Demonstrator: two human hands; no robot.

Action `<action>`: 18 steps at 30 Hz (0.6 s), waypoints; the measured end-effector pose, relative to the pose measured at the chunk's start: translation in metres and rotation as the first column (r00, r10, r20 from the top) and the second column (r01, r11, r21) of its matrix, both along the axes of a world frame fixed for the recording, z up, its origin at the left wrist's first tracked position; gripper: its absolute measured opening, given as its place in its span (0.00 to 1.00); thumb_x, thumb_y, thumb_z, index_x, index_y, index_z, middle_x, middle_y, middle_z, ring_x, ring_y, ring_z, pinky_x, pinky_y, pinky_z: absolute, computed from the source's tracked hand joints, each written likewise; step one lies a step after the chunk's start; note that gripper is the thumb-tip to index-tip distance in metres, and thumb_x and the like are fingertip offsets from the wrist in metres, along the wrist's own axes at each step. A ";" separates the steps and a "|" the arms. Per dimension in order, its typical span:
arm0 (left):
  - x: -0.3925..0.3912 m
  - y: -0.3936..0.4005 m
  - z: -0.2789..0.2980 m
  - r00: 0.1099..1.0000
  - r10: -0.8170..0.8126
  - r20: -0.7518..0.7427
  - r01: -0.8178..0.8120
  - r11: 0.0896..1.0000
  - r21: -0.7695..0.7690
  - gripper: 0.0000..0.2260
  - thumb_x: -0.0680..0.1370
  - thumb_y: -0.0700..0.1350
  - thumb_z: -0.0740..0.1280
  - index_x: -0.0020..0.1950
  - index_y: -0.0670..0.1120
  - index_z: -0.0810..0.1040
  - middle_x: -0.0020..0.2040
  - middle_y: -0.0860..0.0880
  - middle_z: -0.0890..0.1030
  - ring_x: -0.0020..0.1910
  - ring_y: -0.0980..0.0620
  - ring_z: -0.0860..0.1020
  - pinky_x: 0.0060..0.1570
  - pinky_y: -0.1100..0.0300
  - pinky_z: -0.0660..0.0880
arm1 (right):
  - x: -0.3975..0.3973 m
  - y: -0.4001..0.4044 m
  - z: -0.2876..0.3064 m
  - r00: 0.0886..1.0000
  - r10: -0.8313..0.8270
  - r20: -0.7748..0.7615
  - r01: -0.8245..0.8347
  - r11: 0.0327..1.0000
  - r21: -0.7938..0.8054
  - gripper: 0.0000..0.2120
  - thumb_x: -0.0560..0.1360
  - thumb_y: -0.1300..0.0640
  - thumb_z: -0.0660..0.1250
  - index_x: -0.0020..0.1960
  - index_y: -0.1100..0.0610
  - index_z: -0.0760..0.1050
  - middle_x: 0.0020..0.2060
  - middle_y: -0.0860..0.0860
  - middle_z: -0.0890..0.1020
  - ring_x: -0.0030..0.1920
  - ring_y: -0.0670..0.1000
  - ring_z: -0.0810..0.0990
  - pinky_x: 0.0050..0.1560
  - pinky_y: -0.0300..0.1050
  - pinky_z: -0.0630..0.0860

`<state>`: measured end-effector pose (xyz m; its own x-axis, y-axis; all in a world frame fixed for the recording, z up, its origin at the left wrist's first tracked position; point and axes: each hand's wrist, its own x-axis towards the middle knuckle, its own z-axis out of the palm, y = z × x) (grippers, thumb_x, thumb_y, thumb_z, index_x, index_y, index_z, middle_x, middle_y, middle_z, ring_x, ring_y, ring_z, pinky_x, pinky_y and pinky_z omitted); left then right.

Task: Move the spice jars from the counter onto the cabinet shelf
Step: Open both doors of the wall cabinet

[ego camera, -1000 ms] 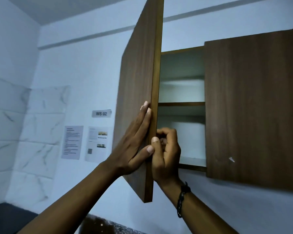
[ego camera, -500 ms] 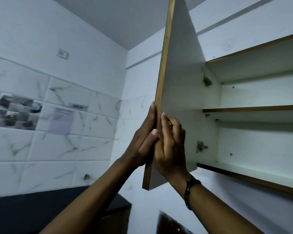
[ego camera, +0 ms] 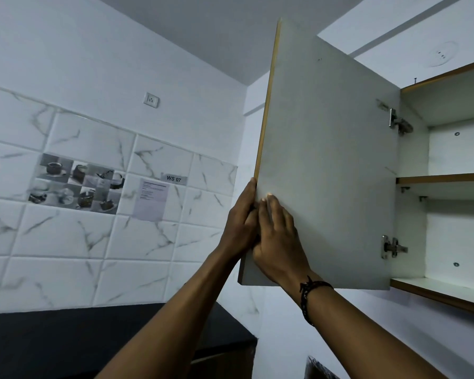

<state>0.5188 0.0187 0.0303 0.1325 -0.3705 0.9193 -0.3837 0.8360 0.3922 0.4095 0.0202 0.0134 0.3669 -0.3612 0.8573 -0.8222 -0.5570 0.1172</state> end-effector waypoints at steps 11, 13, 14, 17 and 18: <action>-0.035 0.001 0.006 0.576 0.812 0.096 -0.706 0.553 -0.442 0.21 0.82 0.43 0.62 0.73 0.35 0.69 0.75 0.35 0.67 0.75 0.38 0.66 0.73 0.44 0.65 | -0.044 0.017 0.009 0.996 0.085 0.032 -0.084 0.996 -0.033 0.33 0.74 0.65 0.60 0.78 0.61 0.58 0.78 0.59 0.59 0.77 0.60 0.60 0.74 0.53 0.65; -0.058 0.002 0.012 0.498 0.859 0.120 -0.709 0.483 -0.514 0.19 0.83 0.43 0.60 0.71 0.36 0.72 0.75 0.37 0.69 0.76 0.39 0.66 0.74 0.42 0.63 | -0.068 0.017 0.014 0.998 0.041 0.037 -0.038 0.996 -0.078 0.32 0.74 0.63 0.61 0.78 0.61 0.59 0.77 0.60 0.61 0.76 0.60 0.61 0.74 0.53 0.66; -0.064 0.004 0.015 0.491 0.861 0.133 -0.707 0.483 -0.517 0.19 0.83 0.43 0.60 0.71 0.36 0.72 0.74 0.37 0.70 0.75 0.40 0.67 0.74 0.42 0.63 | -0.074 0.019 0.015 0.999 0.031 0.033 -0.028 0.994 -0.101 0.32 0.74 0.62 0.61 0.78 0.62 0.60 0.77 0.60 0.62 0.76 0.61 0.62 0.74 0.54 0.66; -0.104 0.004 0.021 0.610 0.768 0.195 -0.637 0.622 -0.455 0.20 0.82 0.44 0.59 0.72 0.36 0.72 0.73 0.38 0.71 0.75 0.40 0.67 0.76 0.43 0.61 | -0.113 0.022 0.018 0.996 -0.073 0.059 0.083 0.978 -0.190 0.29 0.75 0.61 0.61 0.75 0.63 0.65 0.75 0.61 0.67 0.74 0.62 0.66 0.73 0.57 0.66; -0.121 0.003 0.022 0.659 0.716 0.229 -0.590 0.681 -0.433 0.22 0.82 0.46 0.57 0.73 0.36 0.71 0.74 0.37 0.70 0.75 0.40 0.67 0.76 0.44 0.60 | -0.130 0.023 0.018 0.989 -0.124 0.074 0.138 0.964 -0.225 0.28 0.75 0.61 0.61 0.74 0.63 0.67 0.74 0.61 0.68 0.73 0.63 0.67 0.72 0.59 0.66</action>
<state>0.3982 0.0214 0.0519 -0.1229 -0.0196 0.9922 -0.9291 0.3536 -0.1081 0.2797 0.0436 0.0317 0.2756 -0.1942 0.9414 -0.8956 -0.4077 0.1781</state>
